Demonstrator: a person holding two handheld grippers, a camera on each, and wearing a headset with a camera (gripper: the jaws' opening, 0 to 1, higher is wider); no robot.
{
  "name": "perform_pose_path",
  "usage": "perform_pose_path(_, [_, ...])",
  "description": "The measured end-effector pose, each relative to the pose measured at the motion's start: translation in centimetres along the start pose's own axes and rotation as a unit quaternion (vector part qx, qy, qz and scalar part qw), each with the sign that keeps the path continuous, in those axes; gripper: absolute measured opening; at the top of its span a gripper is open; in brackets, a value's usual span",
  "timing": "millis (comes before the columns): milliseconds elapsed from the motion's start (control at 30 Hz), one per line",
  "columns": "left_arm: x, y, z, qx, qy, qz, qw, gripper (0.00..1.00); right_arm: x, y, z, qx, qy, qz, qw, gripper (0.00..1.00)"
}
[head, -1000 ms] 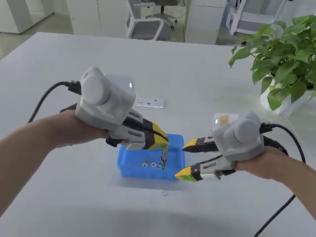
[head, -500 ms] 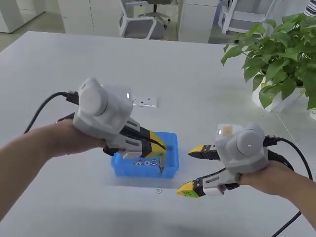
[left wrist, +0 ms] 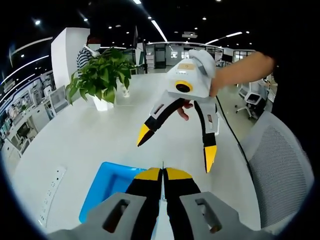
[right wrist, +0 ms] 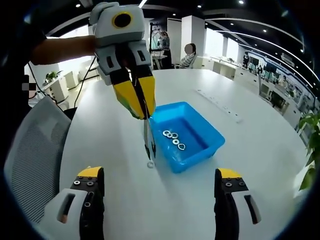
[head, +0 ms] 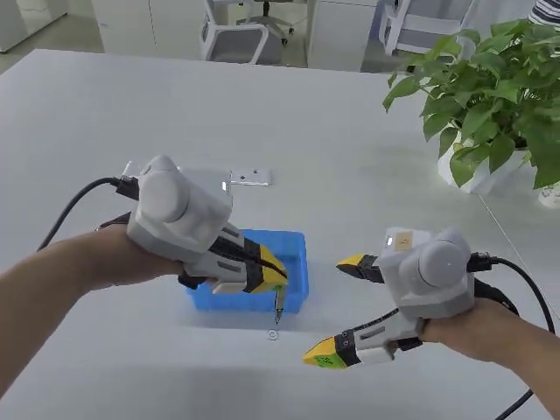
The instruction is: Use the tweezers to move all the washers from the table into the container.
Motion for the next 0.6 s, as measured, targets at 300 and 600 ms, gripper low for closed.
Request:
perform_pose_path(300, [0.46,-0.43,0.4,0.006,0.004,-0.003,1.0,0.05,0.54,0.43,0.11,-0.001,0.002,0.009,1.0,0.98])
perform_pose_path(600, [0.61,-0.35,0.64,0.007,0.008,-0.001,0.9999,0.05,0.7,0.57,0.23,-0.002,0.0,0.012,0.9999,0.98])
Point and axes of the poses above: the centre of the closed fingertips' face, and the gripper's own axes: z roughly forward along the fingers, y roughly to its left, x roughly out of its underside, the point moved 5 cm from there along -z, roughly backward along the fingers
